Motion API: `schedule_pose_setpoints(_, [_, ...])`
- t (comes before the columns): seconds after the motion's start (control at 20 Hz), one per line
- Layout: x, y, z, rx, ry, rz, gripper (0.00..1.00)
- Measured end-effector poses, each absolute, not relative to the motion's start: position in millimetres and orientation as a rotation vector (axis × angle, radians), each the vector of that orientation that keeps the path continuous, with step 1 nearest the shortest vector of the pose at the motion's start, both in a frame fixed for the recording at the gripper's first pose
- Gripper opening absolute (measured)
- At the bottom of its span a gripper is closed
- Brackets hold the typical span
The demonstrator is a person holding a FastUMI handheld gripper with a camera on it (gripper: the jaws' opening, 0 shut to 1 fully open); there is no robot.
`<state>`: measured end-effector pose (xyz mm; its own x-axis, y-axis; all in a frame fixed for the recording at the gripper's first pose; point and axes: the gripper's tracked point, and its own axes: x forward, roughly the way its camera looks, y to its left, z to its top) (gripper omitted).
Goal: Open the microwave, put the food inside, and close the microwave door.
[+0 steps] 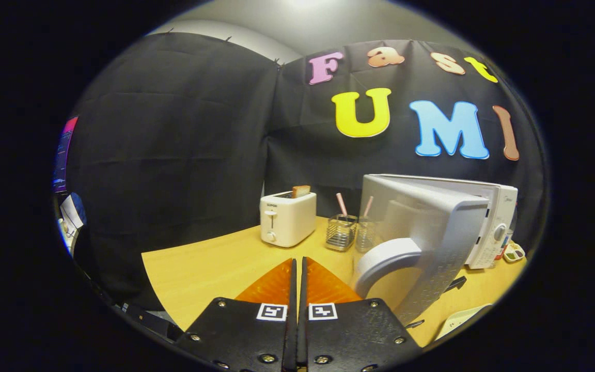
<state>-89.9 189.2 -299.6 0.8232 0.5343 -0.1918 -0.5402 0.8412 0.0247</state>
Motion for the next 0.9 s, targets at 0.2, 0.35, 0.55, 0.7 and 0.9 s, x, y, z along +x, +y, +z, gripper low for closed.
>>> schedule_pose_setpoints(0.2, [-59.8,129.9,-293.1,-0.034,0.191,0.467,0.01])
schedule_pose_setpoints(0.35, [-32.7,86.2,-291.7,-0.039,0.190,0.380,0.01])
schedule_pose_setpoints(0.55, [2.6,32.5,-291.3,-0.049,0.193,0.263,0.01])
schedule_pose_setpoints(0.7, [33.9,-1.5,-298.5,-0.033,0.221,0.165,0.01])
schedule_pose_setpoints(0.9, [78.0,-32.5,-297.7,-0.023,0.232,0.060,0.01])
